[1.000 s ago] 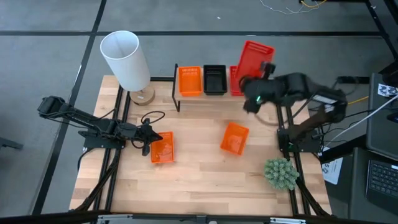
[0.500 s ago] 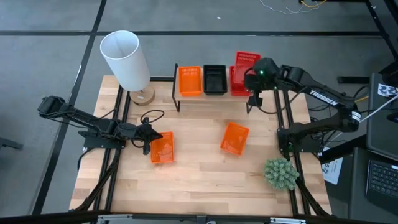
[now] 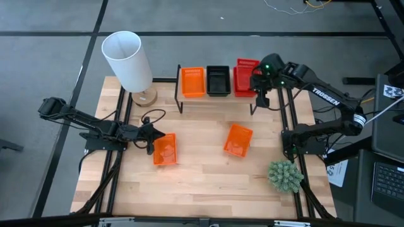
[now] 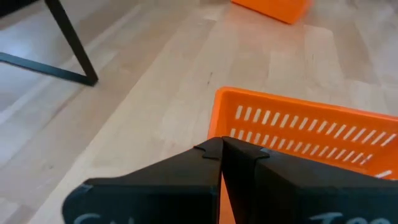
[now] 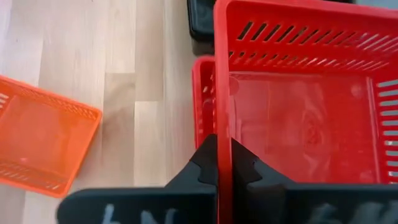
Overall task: Stack baskets on shelf by color
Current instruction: Stack the red basket on the orange basket on the top shelf, then stack the bottom left orange basket on the orange basket on the top shelf
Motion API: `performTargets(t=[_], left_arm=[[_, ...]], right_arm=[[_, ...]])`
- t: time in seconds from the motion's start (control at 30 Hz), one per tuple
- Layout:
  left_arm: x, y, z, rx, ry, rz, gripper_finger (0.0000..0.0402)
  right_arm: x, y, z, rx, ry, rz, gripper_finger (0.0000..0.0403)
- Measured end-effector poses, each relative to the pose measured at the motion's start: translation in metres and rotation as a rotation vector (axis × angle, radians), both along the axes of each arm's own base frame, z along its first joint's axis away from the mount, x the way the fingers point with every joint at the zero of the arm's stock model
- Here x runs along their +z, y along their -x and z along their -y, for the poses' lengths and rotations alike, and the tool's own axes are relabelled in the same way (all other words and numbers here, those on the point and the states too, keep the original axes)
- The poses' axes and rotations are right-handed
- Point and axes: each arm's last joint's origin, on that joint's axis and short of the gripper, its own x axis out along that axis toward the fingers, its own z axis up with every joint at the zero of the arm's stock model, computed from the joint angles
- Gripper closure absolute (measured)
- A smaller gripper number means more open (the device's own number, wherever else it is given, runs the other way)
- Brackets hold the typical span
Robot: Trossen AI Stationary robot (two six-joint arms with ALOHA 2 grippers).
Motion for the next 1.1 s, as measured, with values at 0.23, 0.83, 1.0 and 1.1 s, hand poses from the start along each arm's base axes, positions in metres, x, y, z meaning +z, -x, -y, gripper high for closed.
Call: performTargets(t=[0.23,0.83,1.0,1.1], left_arm=[[0.000,0.000,0.000,0.028,0.052,0.014,0.0401],[0.000,0.000,0.000,0.034,0.067,0.018,0.0401],[0.000,0.000,0.000,0.038,0.076,0.020,0.0401],[0.000,0.000,0.000,0.046,0.094,0.025,0.0401]], right_arm=[[-0.015,0.000,0.001,-0.003,-0.021,-0.026,0.0394],[0.002,-0.005,-0.009,-0.072,-0.106,0.096,0.0271],[0.009,-0.015,-0.028,0.004,-0.414,0.216,0.0270],[0.002,-0.023,-0.049,0.156,-0.616,0.216,0.0270]])
